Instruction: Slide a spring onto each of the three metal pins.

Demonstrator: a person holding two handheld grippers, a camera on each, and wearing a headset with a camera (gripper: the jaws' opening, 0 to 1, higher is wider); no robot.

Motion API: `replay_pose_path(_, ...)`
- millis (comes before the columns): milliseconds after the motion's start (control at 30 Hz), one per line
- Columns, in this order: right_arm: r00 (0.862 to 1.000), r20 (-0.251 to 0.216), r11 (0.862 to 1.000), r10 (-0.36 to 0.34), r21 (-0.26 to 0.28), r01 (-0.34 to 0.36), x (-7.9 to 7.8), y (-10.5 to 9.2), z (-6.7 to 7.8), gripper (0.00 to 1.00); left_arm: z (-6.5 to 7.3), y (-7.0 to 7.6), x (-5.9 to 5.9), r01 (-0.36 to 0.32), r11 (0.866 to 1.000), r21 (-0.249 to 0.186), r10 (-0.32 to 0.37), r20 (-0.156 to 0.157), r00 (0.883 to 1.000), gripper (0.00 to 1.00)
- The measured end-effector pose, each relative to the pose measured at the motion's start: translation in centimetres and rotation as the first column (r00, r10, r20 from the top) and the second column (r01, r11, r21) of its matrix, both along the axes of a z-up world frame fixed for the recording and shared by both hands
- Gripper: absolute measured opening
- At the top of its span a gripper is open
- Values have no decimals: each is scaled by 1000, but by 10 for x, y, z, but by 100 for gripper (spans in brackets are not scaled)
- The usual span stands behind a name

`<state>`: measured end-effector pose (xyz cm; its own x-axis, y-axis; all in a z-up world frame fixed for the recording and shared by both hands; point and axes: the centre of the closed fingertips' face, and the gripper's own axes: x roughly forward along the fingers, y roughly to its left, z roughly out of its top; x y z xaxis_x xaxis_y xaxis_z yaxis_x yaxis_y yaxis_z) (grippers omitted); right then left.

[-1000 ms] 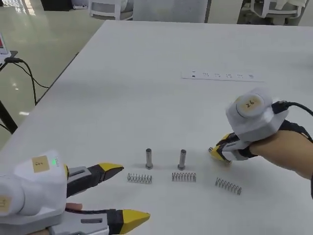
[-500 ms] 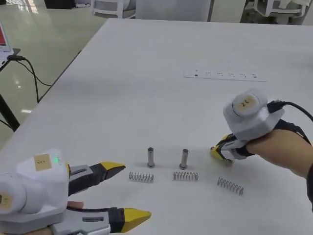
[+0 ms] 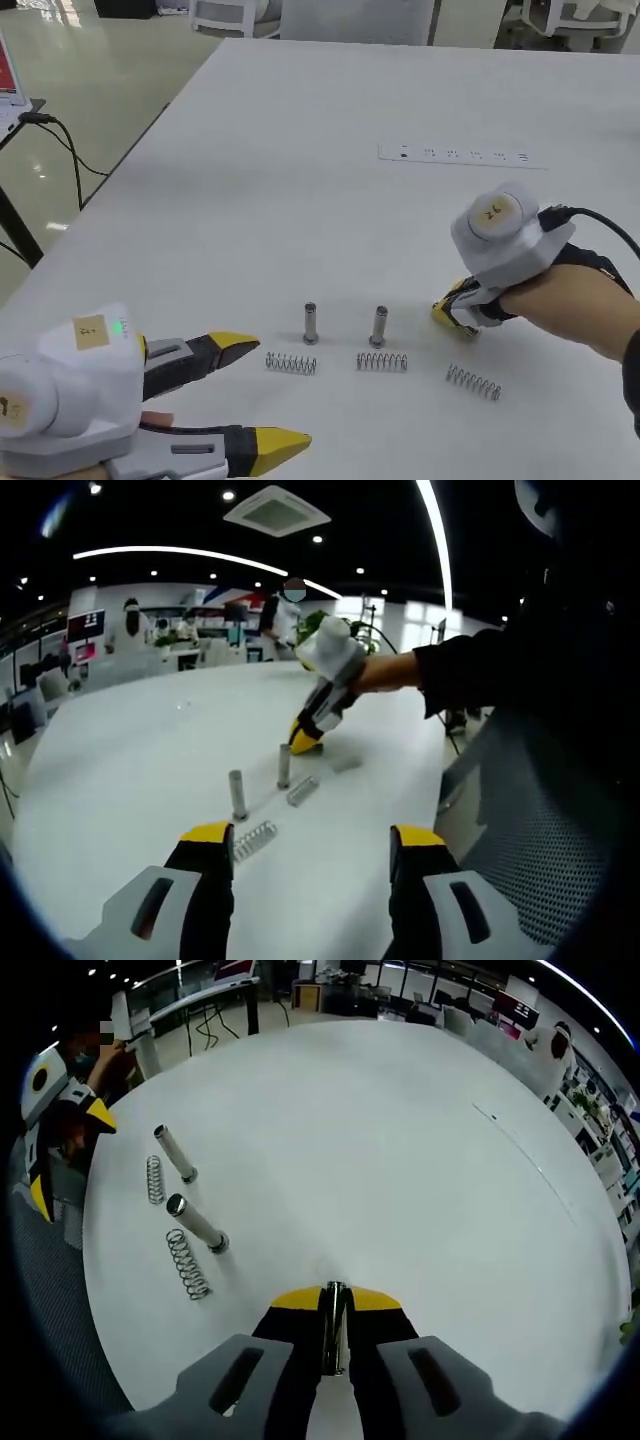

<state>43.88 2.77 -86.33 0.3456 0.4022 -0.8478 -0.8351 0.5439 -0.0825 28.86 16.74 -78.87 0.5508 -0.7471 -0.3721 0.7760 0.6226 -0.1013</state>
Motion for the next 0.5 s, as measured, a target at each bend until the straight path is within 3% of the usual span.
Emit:
replay_pose_path(233,999,-18,999,-30,13,30,-4,-3,2,5,0,0,0,0,1000,0,0,0,1000,58)
replay_pose_path(400,998,-29,998,-49,39,50,-10,-5,13,5,-1,0,0,5,1000,3,-5,0,1000,58)
replay_pose_path(500,999,-13,997,-52,49,53,-13,-6,21,5,0,0,0,5,1000,2,-5,2,1000,57)
